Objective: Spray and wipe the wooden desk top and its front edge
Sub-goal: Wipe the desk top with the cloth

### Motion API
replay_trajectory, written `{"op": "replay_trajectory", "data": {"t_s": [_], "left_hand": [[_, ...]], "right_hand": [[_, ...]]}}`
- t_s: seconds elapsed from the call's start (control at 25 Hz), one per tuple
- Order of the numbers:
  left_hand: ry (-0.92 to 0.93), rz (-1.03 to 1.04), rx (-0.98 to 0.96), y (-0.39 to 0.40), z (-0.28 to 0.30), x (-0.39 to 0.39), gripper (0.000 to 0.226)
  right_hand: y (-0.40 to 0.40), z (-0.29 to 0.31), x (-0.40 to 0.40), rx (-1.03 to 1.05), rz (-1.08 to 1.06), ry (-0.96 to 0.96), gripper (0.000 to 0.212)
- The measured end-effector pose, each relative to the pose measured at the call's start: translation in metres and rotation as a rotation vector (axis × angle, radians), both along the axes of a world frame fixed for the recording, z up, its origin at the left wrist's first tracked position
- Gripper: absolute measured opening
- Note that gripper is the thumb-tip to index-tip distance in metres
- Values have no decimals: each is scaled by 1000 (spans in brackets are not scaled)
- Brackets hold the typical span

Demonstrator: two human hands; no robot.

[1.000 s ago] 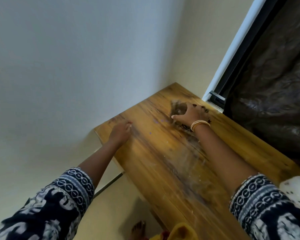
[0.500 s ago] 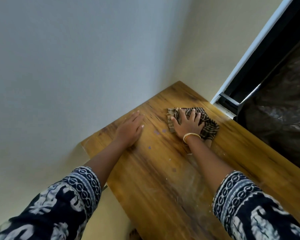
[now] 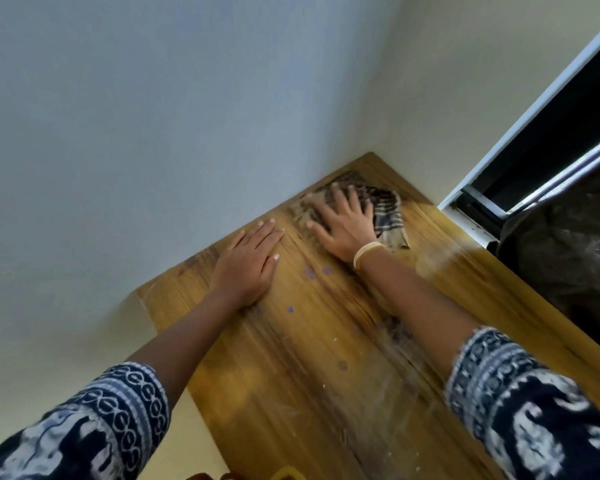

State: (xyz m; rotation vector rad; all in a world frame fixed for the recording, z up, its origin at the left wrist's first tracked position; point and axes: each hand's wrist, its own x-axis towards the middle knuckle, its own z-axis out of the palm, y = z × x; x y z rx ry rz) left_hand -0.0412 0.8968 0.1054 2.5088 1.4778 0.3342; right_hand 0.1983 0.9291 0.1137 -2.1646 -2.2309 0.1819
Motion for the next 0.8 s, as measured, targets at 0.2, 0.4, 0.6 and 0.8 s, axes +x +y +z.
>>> {"op": "replay_trajectory", "data": {"t_s": [0.2,0.4,0.6,0.8], "left_hand": [[-14,8,7,3,-3,-1,52],[-23,16,9,4,-3,0,53],[-20,13,-11,3,-2,-1,53],[-24,19,-13,3,-3,-1,54]], "right_hand": [[29,8,54,33,218,-59,70],[77,11,70,-44,-318,61,68],[24,0,17,40,41,4,69],[40,12,76,14,129,-3,70]]}}
